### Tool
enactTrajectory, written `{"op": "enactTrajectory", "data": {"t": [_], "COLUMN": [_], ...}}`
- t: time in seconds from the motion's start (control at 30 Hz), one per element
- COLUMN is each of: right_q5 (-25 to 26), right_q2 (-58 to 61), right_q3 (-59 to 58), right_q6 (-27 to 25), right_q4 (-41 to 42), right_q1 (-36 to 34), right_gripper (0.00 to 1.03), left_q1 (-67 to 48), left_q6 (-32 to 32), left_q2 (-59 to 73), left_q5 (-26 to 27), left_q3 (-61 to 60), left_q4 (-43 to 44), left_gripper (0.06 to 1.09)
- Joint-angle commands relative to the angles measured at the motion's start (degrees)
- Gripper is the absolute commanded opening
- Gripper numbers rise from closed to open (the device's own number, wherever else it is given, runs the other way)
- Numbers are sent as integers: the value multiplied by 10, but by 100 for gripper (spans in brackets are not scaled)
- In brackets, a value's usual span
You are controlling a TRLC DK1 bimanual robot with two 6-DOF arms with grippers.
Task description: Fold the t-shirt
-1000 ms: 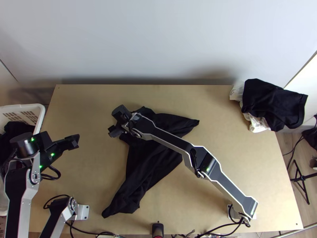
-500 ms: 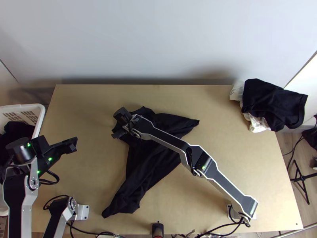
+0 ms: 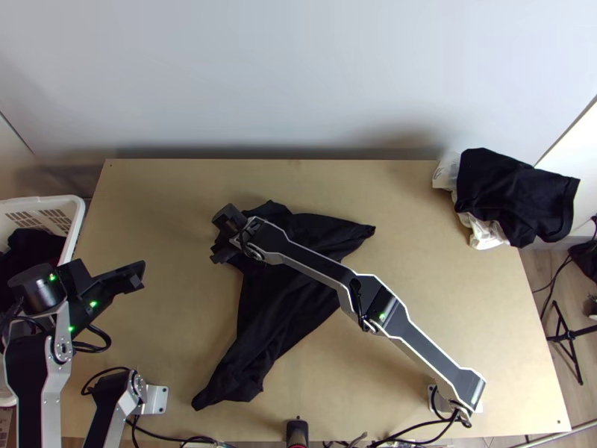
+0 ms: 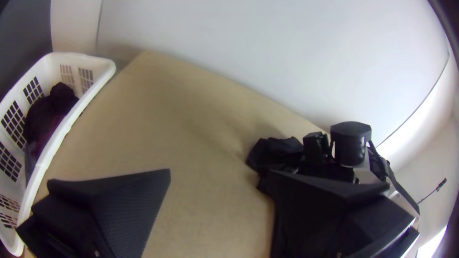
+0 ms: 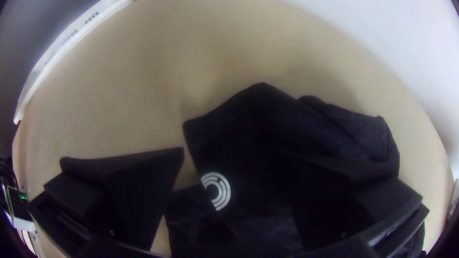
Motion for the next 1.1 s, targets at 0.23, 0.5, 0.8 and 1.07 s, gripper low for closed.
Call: {"op": "enactTrajectory", "data": {"t": [0.23, 0.5, 0.8, 1.07], "right_q5": [1, 23, 24, 27], "right_q2": [28, -3, -145, -237], "right_q3": [2, 6, 1, -10], "right_q6": [-33, -52, -33, -29], "right_q4": [-25, -9, -4, -4], "right_q1": [-12, -11, -25, -35], "right_gripper": [49, 3, 3, 3], "left_q1": [2, 4, -26, -86], "left_q6": [0, 1, -22, -73], "left_q2": [-3, -2, 12, 28], "left_q5": [4, 5, 15, 14], "left_q3": [-22, -17, -28, -21], "left_q4": [1, 2, 20, 54], "left_gripper": [104, 103, 104, 103]}}
